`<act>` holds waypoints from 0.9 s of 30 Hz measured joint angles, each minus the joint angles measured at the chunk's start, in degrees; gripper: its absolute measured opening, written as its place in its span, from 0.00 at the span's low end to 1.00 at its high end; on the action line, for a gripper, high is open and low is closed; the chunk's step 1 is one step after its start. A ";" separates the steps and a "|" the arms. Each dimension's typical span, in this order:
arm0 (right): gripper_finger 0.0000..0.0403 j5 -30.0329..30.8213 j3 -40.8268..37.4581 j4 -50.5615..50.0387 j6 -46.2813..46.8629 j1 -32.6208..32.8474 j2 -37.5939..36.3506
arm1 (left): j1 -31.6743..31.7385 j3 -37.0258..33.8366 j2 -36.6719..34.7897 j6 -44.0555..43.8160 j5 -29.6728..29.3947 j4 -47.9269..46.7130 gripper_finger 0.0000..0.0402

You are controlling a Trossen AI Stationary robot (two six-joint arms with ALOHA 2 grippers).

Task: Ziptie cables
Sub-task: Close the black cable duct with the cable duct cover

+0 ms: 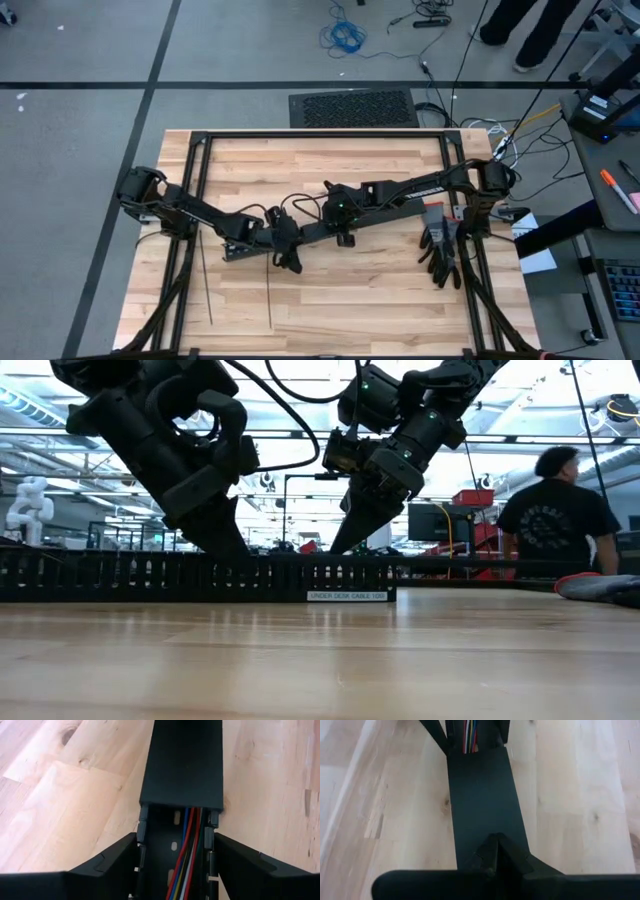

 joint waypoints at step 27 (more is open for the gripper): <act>0.00 -3.27 1.16 6.18 0.38 -0.20 2.99 | -0.52 0.29 -1.99 -2.16 8.50 -4.29 0.61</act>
